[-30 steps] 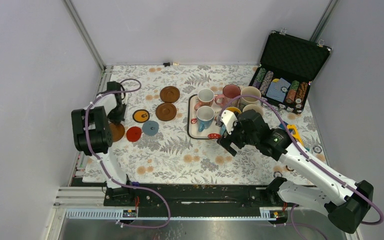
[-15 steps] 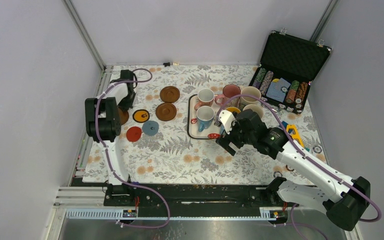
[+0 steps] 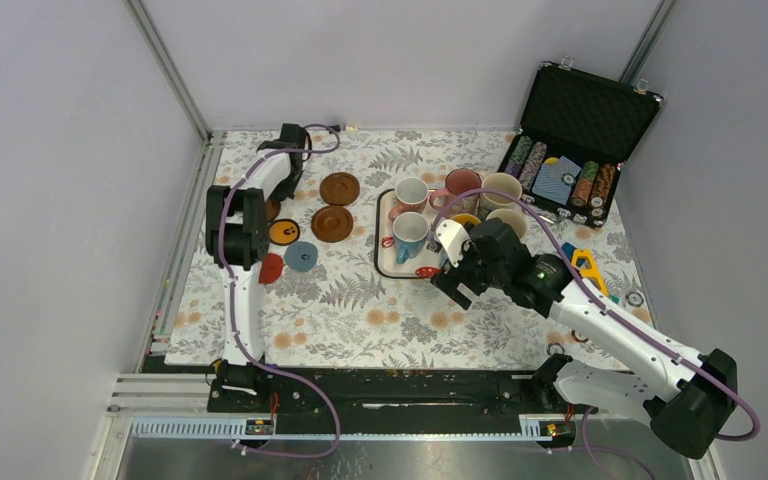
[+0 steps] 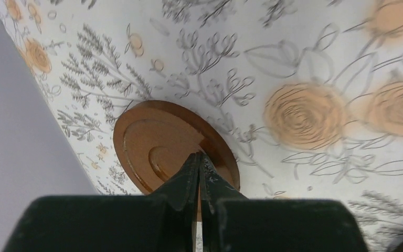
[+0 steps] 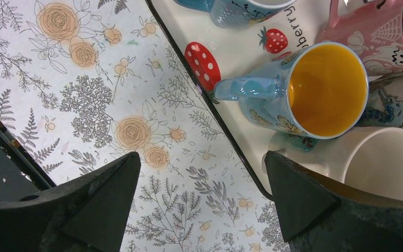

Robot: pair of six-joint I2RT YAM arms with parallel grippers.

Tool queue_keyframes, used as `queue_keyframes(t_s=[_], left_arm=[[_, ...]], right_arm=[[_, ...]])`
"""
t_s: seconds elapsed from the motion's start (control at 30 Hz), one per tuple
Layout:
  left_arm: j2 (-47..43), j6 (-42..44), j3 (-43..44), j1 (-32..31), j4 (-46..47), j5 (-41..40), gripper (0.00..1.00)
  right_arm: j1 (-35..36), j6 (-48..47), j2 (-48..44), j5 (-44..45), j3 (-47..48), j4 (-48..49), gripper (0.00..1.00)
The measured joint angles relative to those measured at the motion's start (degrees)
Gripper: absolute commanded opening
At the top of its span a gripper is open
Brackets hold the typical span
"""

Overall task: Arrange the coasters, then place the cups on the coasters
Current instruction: Move the coaster to the center of the board.

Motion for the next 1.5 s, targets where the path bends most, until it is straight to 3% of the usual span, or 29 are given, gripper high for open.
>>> queue_keyframes(t_s=[0.13,0.2,0.3,0.4,0.5,0.67,0.8,1.03,1.5], left_arm=[[1.33,0.07,2.93,-1.49,-0.48,0.24,0.07],[1.38,0.13,4.0,-1.95,-0.74,0.48,0.15],[1.29,0.0,5.6,-2.21,-0.7,1.16,0.38],[-0.5,-1.18,5.16,-2.08,-0.42,3.48,0.68],[-7.74,-2.14,-0.87,-1.77,1.05,6.91,0.81],[-27.15,-2.58,-15.43,-1.57,4.87,12.26,0.83],[-34.14,-1.75,-22.86,-1.66,8.55,13.7,0.83],[-29.51,-0.87,-31.39,-1.88,9.16,15.21,0.76],[-18.1,-0.92,-25.33,-3.02,7.15,15.32,0.7]], right_arm=[[0.0,-0.13,1.01,0.13,-0.09,0.11,0.97],[0.0,-0.28,1.55,0.57,-0.11,0.2,0.97],[0.0,-0.37,1.9,1.31,-0.13,0.24,0.97],[0.0,-0.48,1.9,2.01,-0.13,0.35,0.97],[0.0,-0.48,1.9,2.23,-0.13,0.37,0.97],[0.0,-0.48,1.64,2.54,-0.13,0.37,0.97],[0.0,-0.46,0.87,2.54,-0.13,0.37,0.97],[0.0,-0.46,-0.28,2.54,-0.13,0.37,0.97],[0.0,-0.48,0.44,2.51,-0.52,0.44,0.97]])
